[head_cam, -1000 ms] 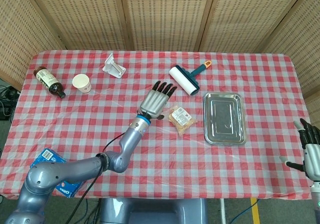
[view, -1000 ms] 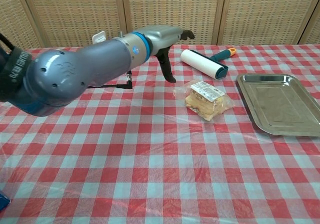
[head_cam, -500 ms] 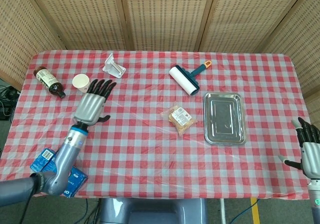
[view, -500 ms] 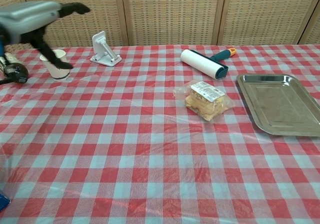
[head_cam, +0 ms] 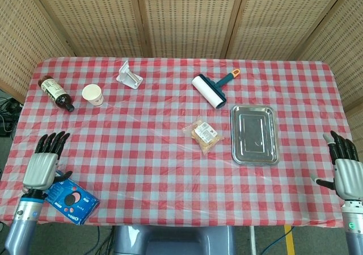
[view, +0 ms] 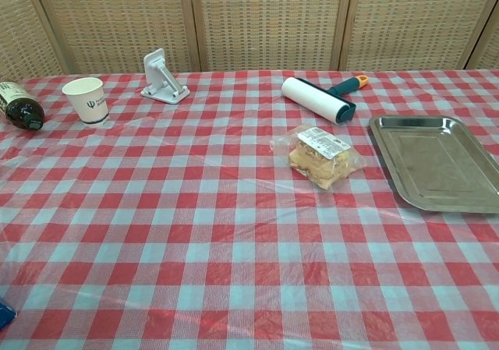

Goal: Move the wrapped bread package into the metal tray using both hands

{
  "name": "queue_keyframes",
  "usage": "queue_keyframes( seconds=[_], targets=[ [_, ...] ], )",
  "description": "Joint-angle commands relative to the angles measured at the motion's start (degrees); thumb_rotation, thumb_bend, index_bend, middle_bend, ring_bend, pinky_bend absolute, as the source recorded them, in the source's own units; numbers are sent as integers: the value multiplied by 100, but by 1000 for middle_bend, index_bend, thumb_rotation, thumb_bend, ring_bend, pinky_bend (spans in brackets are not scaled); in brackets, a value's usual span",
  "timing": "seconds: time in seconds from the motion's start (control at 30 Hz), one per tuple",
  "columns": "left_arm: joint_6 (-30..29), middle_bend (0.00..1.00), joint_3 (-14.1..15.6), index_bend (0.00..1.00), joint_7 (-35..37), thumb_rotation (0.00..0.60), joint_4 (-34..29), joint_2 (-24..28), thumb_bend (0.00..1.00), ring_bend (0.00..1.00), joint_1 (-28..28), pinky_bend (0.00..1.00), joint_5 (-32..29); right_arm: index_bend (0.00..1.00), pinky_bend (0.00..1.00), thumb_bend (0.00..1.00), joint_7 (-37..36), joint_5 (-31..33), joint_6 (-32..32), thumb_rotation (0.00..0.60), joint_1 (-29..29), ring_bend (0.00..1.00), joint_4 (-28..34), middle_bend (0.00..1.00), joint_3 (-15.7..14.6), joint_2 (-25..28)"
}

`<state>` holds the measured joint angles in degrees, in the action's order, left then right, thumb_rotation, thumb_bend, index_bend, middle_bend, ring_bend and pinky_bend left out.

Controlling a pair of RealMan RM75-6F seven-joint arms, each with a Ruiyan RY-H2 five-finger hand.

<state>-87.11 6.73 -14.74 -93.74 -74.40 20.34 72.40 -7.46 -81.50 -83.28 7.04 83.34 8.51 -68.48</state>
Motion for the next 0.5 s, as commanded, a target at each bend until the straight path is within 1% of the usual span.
queue_keyframes(
  seconds=[0.03,0.07,0.17,0.27,0.3,0.4,0.43,0.5],
  targets=[
    [-150,0,-95,0,244,600,-44,221,148,0,-177,0,85,0,0,65,168,-33,67,600,185,0,292,0,149,98],
    [-157,0,-127,0,274,600,-46,250,149,0,-195,0,82,0,0,65,262,-87,84,600,256,0,393,0,184,122],
    [-103,0,-237,0,394,600,-79,341,149,0,-236,0,68,0,0,66,870,-302,272,600,594,0,899,0,293,211],
    [-28,0,-281,0,497,600,-124,418,149,0,-263,0,147,0,0,65,1582,-313,722,600,1027,0,1493,0,424,211],
    [15,0,-288,0,530,600,-140,445,149,0,-273,0,167,0,0,65,1817,-236,942,600,1211,0,1705,0,492,177],
    [132,0,-322,0,611,600,-171,516,149,0,-300,0,209,0,0,66,2466,256,1478,600,1669,0,2174,0,733,54],
    [175,0,-341,0,654,600,-178,547,149,0,-314,0,223,0,0,66,2748,511,1698,600,1906,0,2326,0,859,-52],
    [224,0,-380,0,723,600,-179,590,149,0,-339,0,233,0,0,66,3150,951,1939,600,2211,0,2457,0,1012,-225]
  ],
)
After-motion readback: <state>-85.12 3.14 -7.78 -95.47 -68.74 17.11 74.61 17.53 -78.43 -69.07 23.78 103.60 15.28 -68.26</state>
